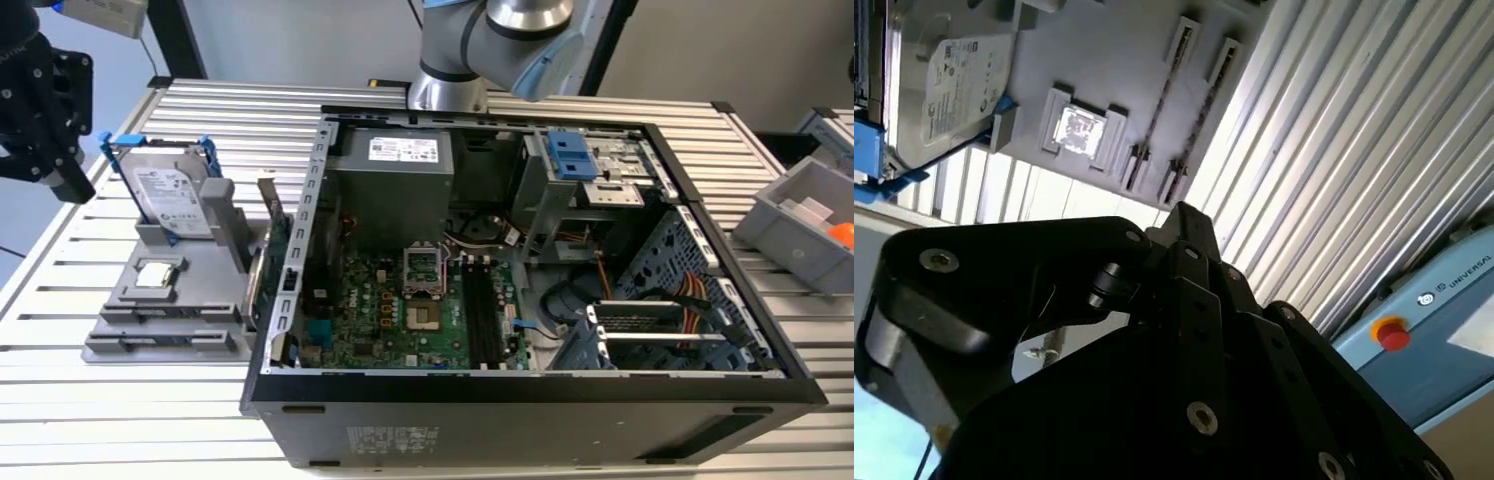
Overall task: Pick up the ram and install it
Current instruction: 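Pick up the ram and move it above insertion slot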
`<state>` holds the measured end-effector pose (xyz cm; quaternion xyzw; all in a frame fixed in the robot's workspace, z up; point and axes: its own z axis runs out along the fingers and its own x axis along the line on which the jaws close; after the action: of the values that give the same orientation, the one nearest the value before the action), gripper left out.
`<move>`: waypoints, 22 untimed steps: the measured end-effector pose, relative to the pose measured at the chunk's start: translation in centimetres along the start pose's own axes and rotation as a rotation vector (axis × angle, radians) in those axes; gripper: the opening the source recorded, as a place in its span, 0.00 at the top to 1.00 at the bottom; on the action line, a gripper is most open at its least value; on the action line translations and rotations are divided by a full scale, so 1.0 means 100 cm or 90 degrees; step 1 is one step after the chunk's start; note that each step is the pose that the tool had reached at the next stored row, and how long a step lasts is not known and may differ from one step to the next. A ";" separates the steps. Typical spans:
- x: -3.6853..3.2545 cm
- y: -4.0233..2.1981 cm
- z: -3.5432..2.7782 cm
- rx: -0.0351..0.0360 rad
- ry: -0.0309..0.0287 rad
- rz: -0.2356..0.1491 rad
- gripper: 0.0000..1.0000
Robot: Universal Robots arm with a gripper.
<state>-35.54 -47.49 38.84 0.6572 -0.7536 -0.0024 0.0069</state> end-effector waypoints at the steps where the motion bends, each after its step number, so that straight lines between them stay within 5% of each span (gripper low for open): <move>1: 0.0000 0.0000 0.0000 0.0001 0.0008 -0.011 1.00; 15: 0.0000 0.0000 0.0003 0.0019 0.0073 -0.153 1.00; 22: -0.0001 0.0000 0.0003 0.0023 0.0092 -0.190 1.00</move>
<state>-35.54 -47.48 38.81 0.7621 -0.6473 0.0027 0.0107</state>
